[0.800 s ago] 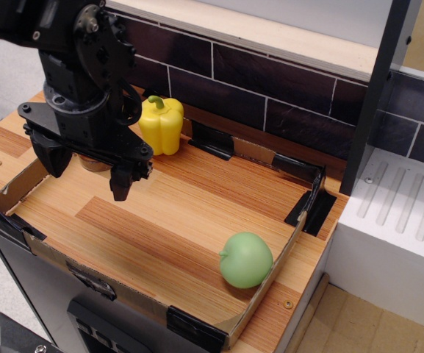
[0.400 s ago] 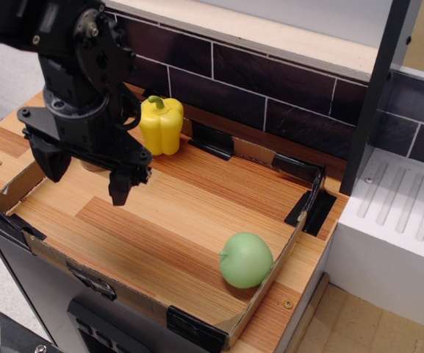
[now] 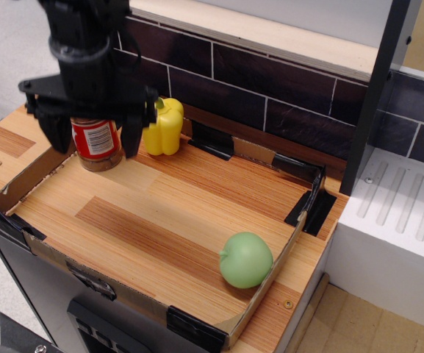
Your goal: Topple basil bottle
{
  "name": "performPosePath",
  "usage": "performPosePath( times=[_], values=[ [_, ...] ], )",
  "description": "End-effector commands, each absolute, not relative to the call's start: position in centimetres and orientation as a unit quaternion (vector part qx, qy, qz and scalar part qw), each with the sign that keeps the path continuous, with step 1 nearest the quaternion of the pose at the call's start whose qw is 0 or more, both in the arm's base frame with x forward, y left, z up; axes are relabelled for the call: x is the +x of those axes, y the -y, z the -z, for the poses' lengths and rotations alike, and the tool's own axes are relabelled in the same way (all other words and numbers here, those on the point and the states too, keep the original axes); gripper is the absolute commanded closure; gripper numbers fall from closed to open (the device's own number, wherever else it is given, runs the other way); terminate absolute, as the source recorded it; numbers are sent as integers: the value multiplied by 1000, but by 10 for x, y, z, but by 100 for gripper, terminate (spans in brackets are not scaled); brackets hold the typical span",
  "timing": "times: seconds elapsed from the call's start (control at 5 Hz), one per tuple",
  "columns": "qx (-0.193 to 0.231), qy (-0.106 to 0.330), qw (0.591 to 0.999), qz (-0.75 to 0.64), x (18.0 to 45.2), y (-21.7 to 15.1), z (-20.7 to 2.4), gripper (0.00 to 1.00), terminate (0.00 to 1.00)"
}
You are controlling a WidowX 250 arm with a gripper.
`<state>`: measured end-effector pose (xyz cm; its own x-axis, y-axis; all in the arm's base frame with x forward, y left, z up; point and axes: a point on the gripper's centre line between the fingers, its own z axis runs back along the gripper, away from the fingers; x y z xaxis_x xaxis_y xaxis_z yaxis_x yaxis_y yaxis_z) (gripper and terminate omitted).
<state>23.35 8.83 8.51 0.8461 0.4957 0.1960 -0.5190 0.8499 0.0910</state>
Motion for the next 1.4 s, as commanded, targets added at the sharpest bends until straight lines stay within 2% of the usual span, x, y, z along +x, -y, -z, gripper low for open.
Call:
performPosePath(
  times=[0.0, 0.8, 1.2],
  values=[
    [38, 117, 914, -386, 263, -123, -100, 0, 0],
    [80, 135, 870, -467, 280, -150, -110, 0, 0],
    [87, 141, 865, -474, 282, -156, -103, 0, 0]
  ],
)
